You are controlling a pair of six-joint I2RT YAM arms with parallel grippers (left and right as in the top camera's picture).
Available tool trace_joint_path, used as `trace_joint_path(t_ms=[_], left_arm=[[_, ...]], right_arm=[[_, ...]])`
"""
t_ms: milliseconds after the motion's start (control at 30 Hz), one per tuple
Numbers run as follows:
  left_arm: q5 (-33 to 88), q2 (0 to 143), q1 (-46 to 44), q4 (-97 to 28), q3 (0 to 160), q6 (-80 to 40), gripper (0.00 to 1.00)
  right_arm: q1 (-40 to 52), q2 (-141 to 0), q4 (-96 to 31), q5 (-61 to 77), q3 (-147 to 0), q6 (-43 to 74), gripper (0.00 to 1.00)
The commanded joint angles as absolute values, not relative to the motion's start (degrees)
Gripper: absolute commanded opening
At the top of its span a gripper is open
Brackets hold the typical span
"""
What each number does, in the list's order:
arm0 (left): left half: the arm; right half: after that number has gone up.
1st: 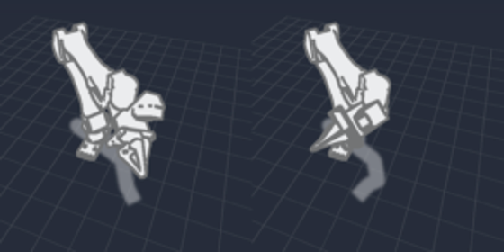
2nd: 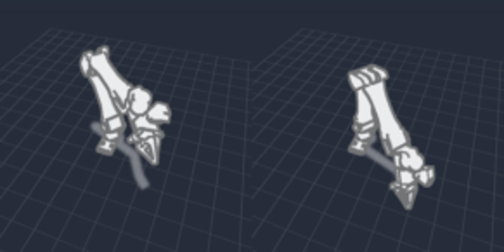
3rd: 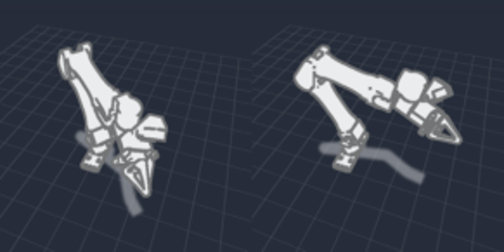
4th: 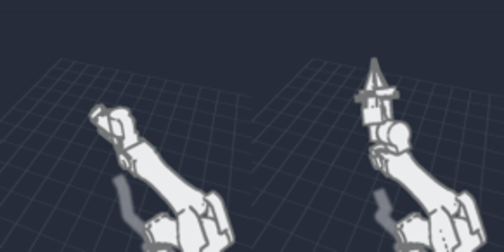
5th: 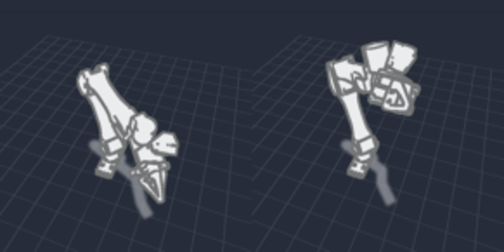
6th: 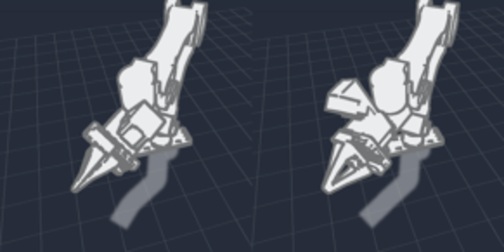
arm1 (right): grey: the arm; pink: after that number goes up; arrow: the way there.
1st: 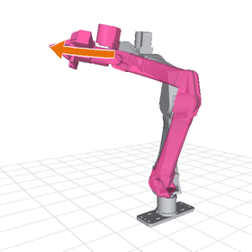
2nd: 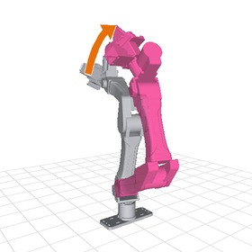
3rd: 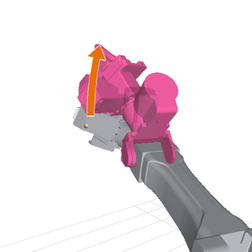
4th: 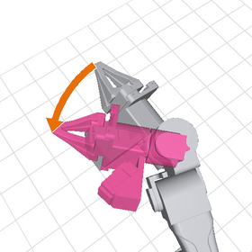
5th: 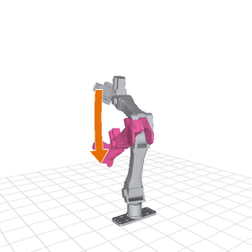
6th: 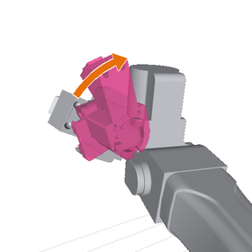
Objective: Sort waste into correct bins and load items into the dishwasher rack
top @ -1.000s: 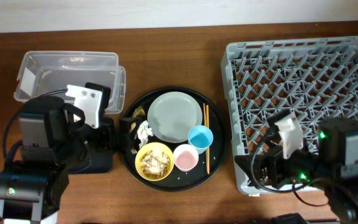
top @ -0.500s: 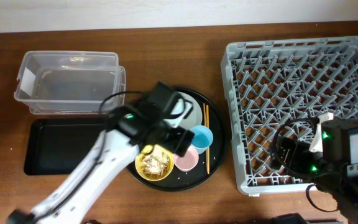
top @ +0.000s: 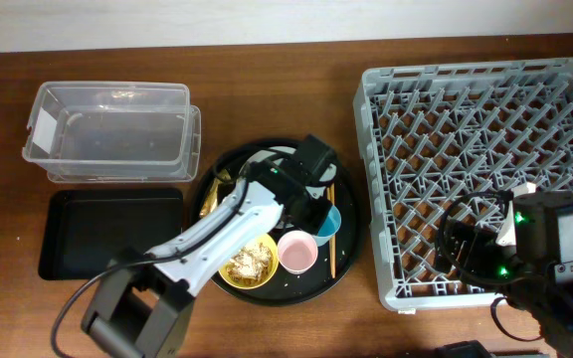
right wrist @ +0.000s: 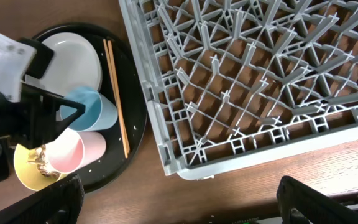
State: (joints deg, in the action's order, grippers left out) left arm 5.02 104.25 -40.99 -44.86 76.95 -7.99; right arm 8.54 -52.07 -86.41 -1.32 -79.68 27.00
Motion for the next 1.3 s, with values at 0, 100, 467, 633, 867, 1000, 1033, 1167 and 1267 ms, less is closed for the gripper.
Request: trace_joint_path(t_ms=[0,100,467,633,867,1000,1033,1167,1267], left_arm=[[4.64,104.99,-41.87,-43.99,77.69,-8.12,0.21],[4.62,104.97,-41.85,-44.97,81.03,-8.12,0.01],[19.94,97.43,-27.18,-62.41,98.45,-9.63,0.01],[69.19,94.26,-18.17,-61.8,98.45,-2.76,0.01],[90.19,94.24,-20.71,-61.82,98.45,-0.58,0.01],[90.19,94.04,-21.02,-61.84,98.45,-0.58,0.01],[90.19,94.04,-21.02,-61.84,98.45,-0.58,0.01],[90.19,94.04,-21.02,-61.84,98.45,-0.58,0.01],[90.19,94.04,-21.02,-61.82,98.45,-0.58,0.01]], right_arm=[[8.19,-52.12,-86.96,-2.46,-80.29,27.46,0.98],[8.19,-52.12,-87.9,-2.46,-80.27,27.27,0.98],[8.19,-52.12,-88.36,-2.31,-80.27,27.29,0.98],[8.19,-52.12,-75.29,27.64,-80.27,7.68,0.95],[8.23,-52.84,-62.48,50.3,-80.27,0.16,0.97],[8.23,-52.88,-57.69,56.93,-80.27,-1.26,0.97],[8.23,-52.95,-56.34,58.83,-80.27,-1.23,0.97],[8.23,-55.61,-55.11,59.77,-80.27,-0.58,0.93],[8.29,-59.13,-54.76,59.92,-80.27,0.47,0.88]])
